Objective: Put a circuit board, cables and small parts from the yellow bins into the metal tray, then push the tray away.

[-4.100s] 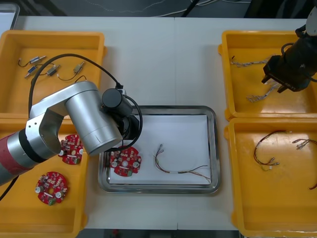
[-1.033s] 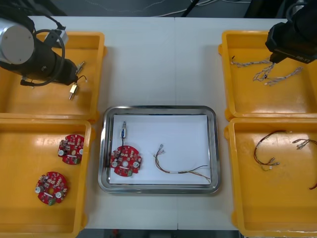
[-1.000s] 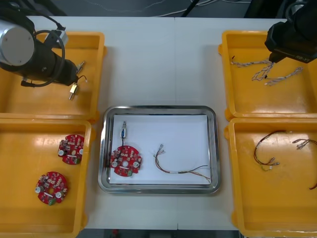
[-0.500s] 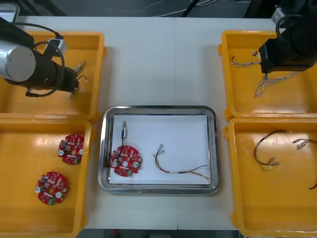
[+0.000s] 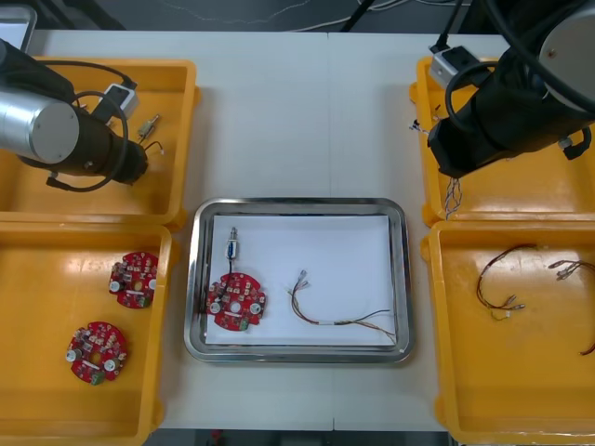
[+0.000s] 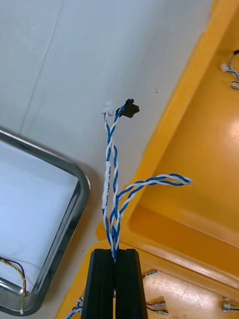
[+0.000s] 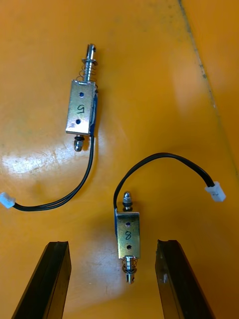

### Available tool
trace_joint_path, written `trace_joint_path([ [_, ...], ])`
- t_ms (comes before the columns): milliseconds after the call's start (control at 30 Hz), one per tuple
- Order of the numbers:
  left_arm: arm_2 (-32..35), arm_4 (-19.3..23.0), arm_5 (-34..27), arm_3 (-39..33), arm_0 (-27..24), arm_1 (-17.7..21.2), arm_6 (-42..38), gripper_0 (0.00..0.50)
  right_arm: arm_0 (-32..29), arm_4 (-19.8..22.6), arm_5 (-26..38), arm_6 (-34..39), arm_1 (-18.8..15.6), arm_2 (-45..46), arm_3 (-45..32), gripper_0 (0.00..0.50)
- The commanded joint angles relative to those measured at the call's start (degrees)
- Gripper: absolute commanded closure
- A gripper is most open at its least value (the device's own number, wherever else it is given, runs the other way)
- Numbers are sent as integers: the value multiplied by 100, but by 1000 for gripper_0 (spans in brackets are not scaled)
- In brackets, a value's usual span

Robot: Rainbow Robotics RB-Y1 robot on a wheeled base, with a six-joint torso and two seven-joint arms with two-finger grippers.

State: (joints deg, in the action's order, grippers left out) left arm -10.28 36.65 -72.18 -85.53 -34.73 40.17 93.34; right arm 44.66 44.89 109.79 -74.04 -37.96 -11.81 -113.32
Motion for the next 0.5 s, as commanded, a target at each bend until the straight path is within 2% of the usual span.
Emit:
trace_joint_path([
  [33,-149,-167,81,-43,72,-158,0,0,-89,99,21,-137,-238,-454,-569,500],
  [233,-220,-184,143,-43,63,-185,-27,0,-89,90,21,-287,-238,-849,-788,500],
  [500,-325,-342,134,-43,63,-290,-88,3,-89,143,-99,-1280,-194,-1412,-824,500],
])
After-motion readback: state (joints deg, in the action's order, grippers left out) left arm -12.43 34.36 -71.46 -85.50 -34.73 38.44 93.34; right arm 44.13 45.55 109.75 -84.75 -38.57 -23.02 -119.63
